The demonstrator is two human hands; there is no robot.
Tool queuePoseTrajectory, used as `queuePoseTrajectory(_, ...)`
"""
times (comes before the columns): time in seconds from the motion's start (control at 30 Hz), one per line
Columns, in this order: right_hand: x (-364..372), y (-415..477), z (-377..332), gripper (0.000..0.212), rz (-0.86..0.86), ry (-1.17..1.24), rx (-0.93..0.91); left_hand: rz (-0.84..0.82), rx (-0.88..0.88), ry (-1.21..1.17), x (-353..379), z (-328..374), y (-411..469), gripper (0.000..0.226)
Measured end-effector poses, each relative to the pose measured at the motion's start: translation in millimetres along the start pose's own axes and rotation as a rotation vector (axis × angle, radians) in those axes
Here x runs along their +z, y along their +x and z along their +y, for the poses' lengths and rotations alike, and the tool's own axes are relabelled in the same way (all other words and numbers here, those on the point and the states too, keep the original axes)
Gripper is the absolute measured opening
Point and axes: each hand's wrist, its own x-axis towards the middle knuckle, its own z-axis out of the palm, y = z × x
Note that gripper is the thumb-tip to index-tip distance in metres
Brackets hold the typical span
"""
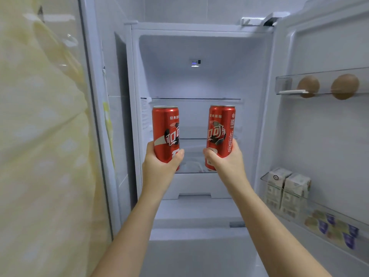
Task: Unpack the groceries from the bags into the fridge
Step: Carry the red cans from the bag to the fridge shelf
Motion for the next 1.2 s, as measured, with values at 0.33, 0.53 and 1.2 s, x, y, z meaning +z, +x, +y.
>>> queuePoseTrajectory(0.33,39.4,98.0,88.5,0.057,0.028,0.112,0.009,0.017,-0.047,0.016,45.0,-81.5,76.6,0.047)
queuePoseTrajectory(0.53,64.0,176.1,135.1,0.046,0.044,0.060,-0.016,0.033,-0.034,0.084,74.5,-121.1,147.7,0.050)
queuePoseTrajectory(1.2,102.7,283.8,209.7,0.050,-0.083,-0.282,0.018,-0.067,-0.112,0.366,116.8,-198.5,266.3,0.055)
